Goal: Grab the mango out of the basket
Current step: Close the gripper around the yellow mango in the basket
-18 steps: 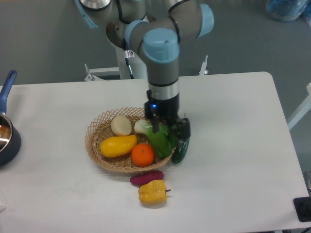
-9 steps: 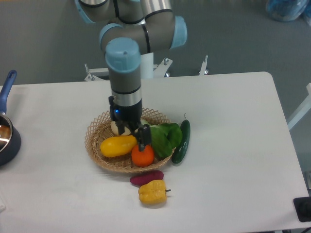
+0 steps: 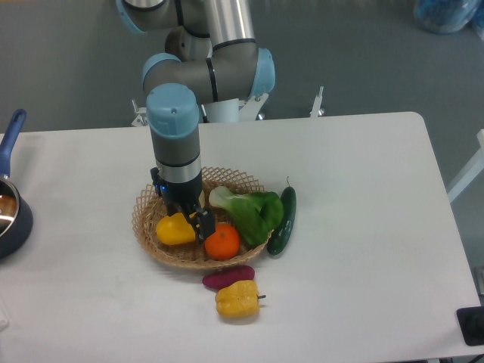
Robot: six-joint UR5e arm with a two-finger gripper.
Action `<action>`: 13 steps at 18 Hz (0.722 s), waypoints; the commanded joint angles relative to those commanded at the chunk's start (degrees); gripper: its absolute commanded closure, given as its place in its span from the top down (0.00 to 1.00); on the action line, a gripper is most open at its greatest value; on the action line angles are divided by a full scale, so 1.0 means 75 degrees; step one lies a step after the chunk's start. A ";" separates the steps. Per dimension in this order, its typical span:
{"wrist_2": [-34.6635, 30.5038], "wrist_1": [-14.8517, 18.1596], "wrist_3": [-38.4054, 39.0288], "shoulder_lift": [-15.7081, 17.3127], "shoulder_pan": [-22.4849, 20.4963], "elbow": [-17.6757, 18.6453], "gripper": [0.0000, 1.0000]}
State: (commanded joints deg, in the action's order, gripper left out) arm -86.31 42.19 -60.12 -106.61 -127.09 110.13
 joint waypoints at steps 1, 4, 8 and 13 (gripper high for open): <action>0.0000 0.0000 0.0000 0.0000 0.0047 0.0012 1.00; 0.0000 0.0011 0.0000 -0.0023 0.0082 0.0035 1.00; -0.0011 0.0000 0.0012 -0.0059 0.0082 0.0117 1.00; -0.0012 0.0000 0.0024 -0.0070 0.0094 0.0234 1.00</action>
State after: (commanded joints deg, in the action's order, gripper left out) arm -86.40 42.19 -59.94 -107.14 -126.39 111.88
